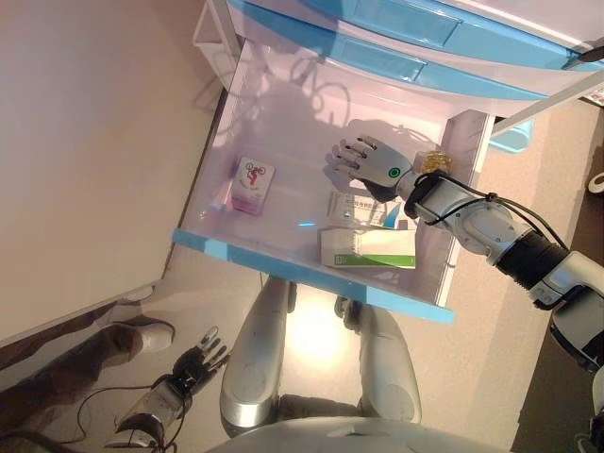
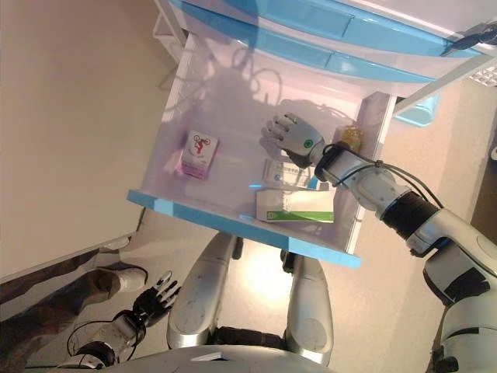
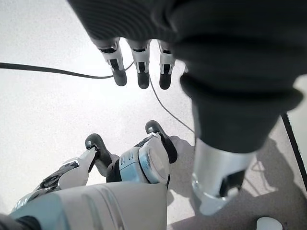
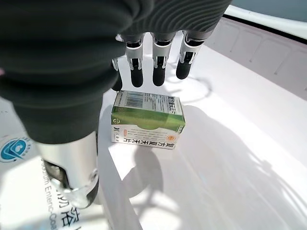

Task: Open the drawer and pick up the medicine

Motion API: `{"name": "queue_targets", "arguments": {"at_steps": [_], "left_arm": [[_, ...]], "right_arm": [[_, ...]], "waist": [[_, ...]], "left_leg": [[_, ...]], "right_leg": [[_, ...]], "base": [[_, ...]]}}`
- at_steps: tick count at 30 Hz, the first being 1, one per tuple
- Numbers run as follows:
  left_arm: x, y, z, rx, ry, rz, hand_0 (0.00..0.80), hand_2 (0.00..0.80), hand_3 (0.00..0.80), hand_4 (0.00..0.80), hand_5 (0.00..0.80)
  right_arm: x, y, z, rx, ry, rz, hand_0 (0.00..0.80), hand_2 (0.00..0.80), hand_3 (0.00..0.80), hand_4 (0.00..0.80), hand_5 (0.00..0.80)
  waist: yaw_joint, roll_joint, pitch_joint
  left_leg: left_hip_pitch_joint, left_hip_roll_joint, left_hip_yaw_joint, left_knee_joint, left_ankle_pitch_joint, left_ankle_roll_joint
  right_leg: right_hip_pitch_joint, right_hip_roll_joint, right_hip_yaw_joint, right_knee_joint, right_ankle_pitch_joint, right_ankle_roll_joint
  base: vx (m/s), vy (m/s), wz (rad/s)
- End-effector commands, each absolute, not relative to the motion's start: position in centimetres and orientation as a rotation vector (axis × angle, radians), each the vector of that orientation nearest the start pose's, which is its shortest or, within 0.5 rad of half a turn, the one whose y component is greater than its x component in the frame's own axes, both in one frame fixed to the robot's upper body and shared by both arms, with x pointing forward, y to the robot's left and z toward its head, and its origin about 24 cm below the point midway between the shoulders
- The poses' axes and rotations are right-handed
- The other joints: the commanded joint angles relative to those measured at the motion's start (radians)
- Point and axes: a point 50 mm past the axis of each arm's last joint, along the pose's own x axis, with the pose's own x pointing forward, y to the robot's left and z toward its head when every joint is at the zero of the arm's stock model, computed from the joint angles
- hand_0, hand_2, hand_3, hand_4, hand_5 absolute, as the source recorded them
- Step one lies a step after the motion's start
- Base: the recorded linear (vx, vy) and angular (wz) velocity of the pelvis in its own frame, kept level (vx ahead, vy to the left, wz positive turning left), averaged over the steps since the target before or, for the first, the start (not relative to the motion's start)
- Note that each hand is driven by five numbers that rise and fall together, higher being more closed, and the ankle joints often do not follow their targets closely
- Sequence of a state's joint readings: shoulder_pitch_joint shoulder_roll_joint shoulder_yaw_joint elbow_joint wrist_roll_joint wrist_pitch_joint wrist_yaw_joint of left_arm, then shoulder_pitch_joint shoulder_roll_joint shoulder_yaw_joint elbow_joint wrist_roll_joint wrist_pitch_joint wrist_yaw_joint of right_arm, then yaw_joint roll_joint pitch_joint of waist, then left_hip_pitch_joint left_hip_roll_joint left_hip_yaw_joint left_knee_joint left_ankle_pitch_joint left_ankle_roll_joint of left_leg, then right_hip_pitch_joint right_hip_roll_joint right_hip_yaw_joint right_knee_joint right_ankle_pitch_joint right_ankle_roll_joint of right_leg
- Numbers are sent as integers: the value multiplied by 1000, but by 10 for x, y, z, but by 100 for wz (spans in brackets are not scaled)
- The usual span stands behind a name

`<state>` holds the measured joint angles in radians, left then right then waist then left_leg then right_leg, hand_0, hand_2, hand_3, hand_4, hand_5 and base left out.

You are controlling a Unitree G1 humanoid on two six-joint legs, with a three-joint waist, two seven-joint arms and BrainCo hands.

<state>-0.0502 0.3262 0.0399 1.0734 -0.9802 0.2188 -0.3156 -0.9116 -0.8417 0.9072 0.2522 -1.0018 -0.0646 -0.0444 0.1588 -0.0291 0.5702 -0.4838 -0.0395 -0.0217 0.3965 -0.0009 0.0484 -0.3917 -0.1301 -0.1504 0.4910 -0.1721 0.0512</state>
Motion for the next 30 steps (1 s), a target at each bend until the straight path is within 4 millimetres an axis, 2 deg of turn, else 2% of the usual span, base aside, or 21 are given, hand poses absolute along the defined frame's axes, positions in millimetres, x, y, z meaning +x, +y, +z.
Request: {"name": "queue_targets", "arguments": {"at_steps": [1,10,17,18,19,20,30], "left_arm": [[110,251,-141,-850,945,354,0,0,0,0,0],[113,248,-141,-845,952,342,0,0,0,0,0],[112,248,-141,-843,954,334,0,0,0,0,0],[112,248,-141,-842,953,332,0,0,0,0,0],[112,248,-141,-842,952,331,0,0,0,0,0],[112,248,-141,-842,950,331,0,0,0,0,0],[110,249,-141,-839,957,325,0,0,0,0,0]], "right_arm": [[349,-142,182,-2105,-701,313,0,0,0,0,0],[355,-143,173,-2108,-685,317,0,0,0,0,0],[355,-141,167,-2138,-668,385,0,0,0,0,0],[355,-141,166,-2144,-664,395,493,493,493,493,493],[355,-141,164,-2150,-659,409,750,750,750,750,750],[355,-140,164,-2155,-656,420,800,800,800,800,800],[353,-136,157,-2180,-618,519,800,800,800,800,800]], "waist": [[8,47,-50],[19,51,-50],[23,53,-50],[24,53,-50],[25,53,-50],[25,53,-50],[31,49,-50]], "left_leg": [[108,-17,51,-86,-125,52],[89,-18,47,-79,-124,52],[80,-21,44,-69,-130,53],[80,-21,43,-69,-129,53],[81,-22,42,-70,-129,53],[81,-21,42,-70,-129,53],[79,-24,36,-65,-130,51]], "right_leg": [[-73,16,-11,132,40,20],[-85,9,-21,134,39,17],[-93,7,-22,142,28,14],[-93,7,-22,142,28,13],[-92,7,-22,140,28,14],[-92,8,-23,139,27,12],[-88,8,-25,138,22,8]], "base": [[0,0,0],[0,0,0],[0,0,0],[0,0,0],[0,0,0],[0,0,0],[0,0,0]]}}
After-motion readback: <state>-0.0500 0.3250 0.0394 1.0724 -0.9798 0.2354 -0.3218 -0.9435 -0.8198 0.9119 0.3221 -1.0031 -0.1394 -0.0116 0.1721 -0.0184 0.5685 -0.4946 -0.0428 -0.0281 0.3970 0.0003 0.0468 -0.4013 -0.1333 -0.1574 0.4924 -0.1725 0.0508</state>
